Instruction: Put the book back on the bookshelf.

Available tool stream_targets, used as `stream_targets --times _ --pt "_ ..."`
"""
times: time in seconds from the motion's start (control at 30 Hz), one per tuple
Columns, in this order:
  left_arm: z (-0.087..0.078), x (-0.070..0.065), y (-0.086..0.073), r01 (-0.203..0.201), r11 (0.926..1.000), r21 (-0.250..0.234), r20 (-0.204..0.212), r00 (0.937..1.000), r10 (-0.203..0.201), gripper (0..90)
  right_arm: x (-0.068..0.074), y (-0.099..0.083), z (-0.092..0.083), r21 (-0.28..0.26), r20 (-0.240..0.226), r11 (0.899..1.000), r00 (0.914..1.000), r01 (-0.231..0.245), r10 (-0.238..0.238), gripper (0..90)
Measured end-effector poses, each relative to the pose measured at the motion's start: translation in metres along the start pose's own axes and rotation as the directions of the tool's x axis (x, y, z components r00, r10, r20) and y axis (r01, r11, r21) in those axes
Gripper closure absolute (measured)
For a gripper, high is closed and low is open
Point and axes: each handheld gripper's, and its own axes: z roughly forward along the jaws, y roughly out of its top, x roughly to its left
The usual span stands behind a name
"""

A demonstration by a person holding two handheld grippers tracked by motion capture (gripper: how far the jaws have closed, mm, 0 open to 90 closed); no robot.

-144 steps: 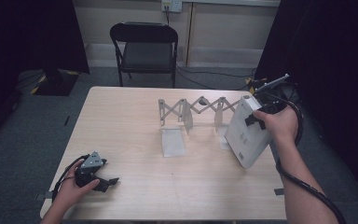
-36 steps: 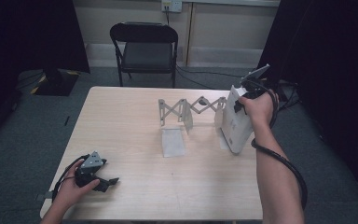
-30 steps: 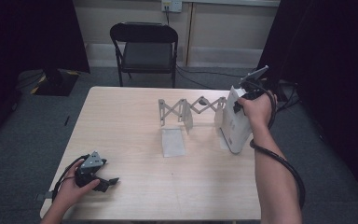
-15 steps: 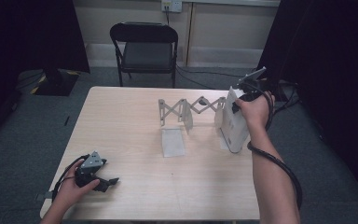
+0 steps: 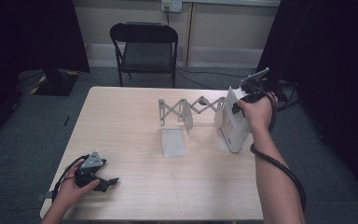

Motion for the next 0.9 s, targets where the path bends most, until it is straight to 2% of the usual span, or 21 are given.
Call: stream_targets --times 0.17,0.23,0.4,0.63,0.9 --pt "0.000 0.000 0.000 0.000 1.0000 0.000 0.000 1.0000 0.000 6.5 -0.002 -0.004 -0.004 -0.014 -0.011 1.000 0.9999 0.006 -0.006 37.3" --pt "0.000 0.000 0.000 0.000 1.0000 0.000 0.000 1.0000 0.000 6.5 -0.003 -0.006 -0.005 -0.020 -0.007 1.000 0.9997 0.022 -0.022 34.4" --pt "0.000 0.000 0.000 0.000 1.0000 0.000 0.000 1.0000 0.000 6.5 -0.002 -0.011 -0.009 -0.019 -0.017 0.998 0.9985 0.053 -0.053 33.5" --pt "0.000 0.000 0.000 0.000 1.0000 0.000 0.000 1.0000 0.000 6.5 -0.003 -0.018 -0.016 -0.032 -0.044 0.999 0.9981 0.042 -0.044 31.0" --pt "0.000 0.001 0.000 -0.009 1.0000 0.002 -0.008 0.9999 0.009 6.4 0.001 -0.024 -0.026 -0.028 -0.033 0.998 0.9981 0.052 -0.053 28.0"
